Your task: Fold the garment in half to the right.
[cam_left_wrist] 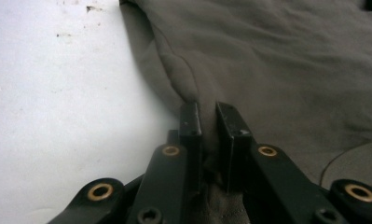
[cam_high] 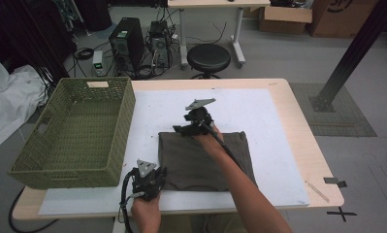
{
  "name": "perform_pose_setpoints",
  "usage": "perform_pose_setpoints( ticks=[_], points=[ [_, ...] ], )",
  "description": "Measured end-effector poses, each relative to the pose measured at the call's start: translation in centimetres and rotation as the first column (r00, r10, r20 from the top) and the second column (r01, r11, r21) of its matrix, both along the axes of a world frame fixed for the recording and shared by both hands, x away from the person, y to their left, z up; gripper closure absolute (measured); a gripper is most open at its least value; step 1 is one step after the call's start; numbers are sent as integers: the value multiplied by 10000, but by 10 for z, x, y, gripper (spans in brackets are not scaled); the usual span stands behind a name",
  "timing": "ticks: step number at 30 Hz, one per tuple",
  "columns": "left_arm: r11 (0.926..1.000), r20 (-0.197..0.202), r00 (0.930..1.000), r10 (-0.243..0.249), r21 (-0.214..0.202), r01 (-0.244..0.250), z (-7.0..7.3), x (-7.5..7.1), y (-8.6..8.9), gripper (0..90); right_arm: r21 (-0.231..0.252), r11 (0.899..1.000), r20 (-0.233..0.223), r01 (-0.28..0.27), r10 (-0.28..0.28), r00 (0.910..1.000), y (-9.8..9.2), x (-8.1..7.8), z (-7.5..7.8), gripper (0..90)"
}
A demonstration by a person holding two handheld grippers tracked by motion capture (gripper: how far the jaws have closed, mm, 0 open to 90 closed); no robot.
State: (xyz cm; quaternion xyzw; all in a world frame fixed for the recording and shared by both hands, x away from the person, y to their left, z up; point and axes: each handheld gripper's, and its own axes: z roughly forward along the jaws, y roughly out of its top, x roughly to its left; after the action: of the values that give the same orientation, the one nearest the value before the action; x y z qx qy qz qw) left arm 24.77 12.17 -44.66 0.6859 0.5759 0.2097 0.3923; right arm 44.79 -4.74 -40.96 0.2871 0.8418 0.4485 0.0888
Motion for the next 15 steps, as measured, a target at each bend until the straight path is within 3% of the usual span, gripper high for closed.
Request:
perform_pose_setpoints(
  ticks=[3,7,11,15],
  points=[
    [9999,-9,10000,-40,141,40,0,-1,-1,817,-1012,9933,-35,-551,550,9985,29,3,-15,442],
    [9999,-62,10000,-28,155,29,-1,-1,-2,817,-1539,9833,-141,-967,957,9953,47,6,-28,514],
    [9998,-106,9999,-65,166,67,-3,-1,-1,814,-1188,9840,-633,-1331,1263,9900,55,11,-32,597],
    [9998,-153,9998,-89,191,92,-4,-1,-1,814,-1179,9753,-1060,-1870,1749,9789,63,14,-31,706]
  ],
)
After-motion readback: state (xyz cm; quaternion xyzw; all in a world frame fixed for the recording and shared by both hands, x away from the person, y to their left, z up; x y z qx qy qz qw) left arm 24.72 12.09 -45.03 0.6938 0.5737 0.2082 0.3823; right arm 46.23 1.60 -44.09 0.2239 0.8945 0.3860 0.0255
